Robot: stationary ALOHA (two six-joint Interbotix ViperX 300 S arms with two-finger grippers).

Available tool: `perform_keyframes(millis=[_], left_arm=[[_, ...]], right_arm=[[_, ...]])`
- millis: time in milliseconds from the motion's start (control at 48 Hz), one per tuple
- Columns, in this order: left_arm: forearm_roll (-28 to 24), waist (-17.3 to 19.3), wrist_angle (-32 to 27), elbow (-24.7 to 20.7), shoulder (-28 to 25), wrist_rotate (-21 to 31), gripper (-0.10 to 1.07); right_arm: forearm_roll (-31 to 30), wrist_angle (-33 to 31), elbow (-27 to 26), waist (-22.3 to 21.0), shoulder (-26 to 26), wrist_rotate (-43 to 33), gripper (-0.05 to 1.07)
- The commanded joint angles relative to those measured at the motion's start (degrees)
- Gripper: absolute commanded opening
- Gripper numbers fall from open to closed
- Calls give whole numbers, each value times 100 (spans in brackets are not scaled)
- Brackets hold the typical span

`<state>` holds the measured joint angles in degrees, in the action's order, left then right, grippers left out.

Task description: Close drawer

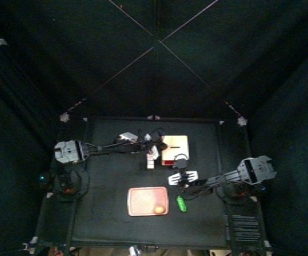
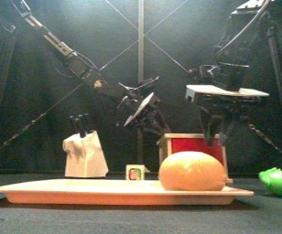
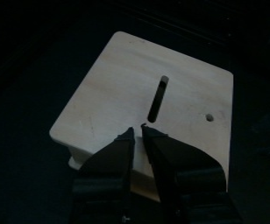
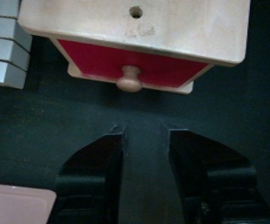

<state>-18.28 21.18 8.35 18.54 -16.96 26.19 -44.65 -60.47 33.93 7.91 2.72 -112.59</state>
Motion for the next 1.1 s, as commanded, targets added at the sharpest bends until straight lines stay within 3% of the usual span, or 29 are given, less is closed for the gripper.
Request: perform_keyframes(millis=[0,188,500,1083], left_arm=[[176,18,-18,-97,62,0,60],[466,62,-18,-105,35,-9,60],[475,62,-18,-114,-35,-9,60],[483,62,-18,-97,-44,-9,60]], right_arm=[[-62,-9,-141,-141,-44,-9,78],[-35,26,-308,-387,105,-18,77],[-9,352,-475,-642,396,-9,77],[26,378,-554,-879,571,-9,73]])
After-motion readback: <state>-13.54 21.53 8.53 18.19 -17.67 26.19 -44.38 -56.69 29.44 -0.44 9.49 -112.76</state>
